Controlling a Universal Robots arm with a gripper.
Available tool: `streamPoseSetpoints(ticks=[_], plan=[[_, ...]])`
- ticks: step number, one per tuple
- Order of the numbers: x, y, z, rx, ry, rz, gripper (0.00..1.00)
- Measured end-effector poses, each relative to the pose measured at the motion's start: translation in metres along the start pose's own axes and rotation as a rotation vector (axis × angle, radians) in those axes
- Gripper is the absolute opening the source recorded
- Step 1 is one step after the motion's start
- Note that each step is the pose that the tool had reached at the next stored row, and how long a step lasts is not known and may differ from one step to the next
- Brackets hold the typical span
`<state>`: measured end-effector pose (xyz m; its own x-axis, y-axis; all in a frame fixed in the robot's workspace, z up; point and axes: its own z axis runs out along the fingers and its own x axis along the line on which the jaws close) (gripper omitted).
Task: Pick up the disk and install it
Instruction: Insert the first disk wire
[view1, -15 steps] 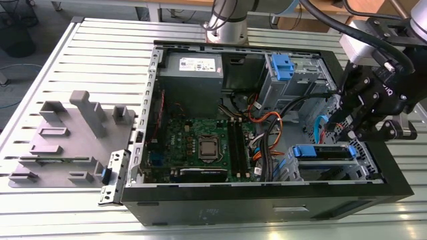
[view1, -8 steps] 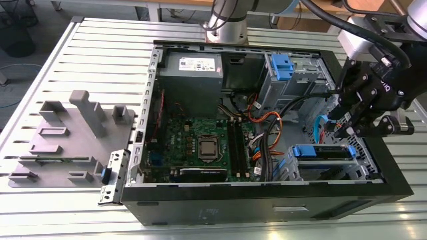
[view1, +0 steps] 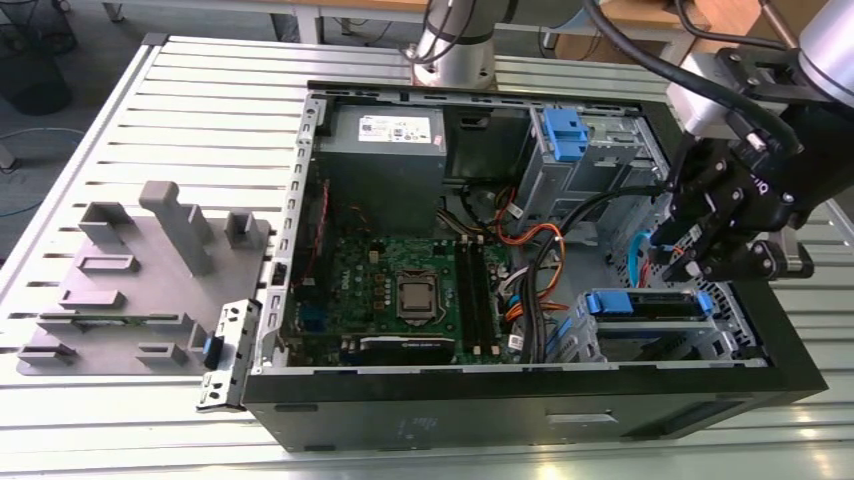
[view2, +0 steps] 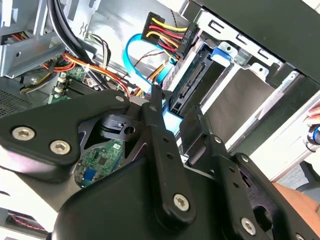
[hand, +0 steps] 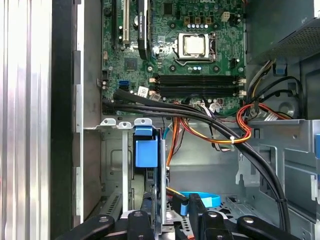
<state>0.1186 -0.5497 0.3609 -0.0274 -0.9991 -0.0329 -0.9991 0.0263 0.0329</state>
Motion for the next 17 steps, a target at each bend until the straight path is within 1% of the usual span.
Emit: streamPoseSetpoints(ticks=[3,11,12,13,14,16,17], plan=[[0.0001,-0.0002,0.0046,0.0000,-0.0001,0.000,0.42],[0.0001,-0.0002,0.0051,0.0000,0.0000,0.000,0.42],[0.0001,-0.0002,0.0052,0.0000,0.0000,0.000,0.40],[0.0002,-0.0002,0.0053,0.0000,0.0000,0.000,0.34],[0.0002,-0.0002,0.0053,0.0000,0.0001,0.000,0.34],[0.0002,-0.0002,0.0054,0.0000,0.0001,0.000,0.22],[0.0002,-0.0002,0.0055,0.0000,0.0000,0.000,0.22]])
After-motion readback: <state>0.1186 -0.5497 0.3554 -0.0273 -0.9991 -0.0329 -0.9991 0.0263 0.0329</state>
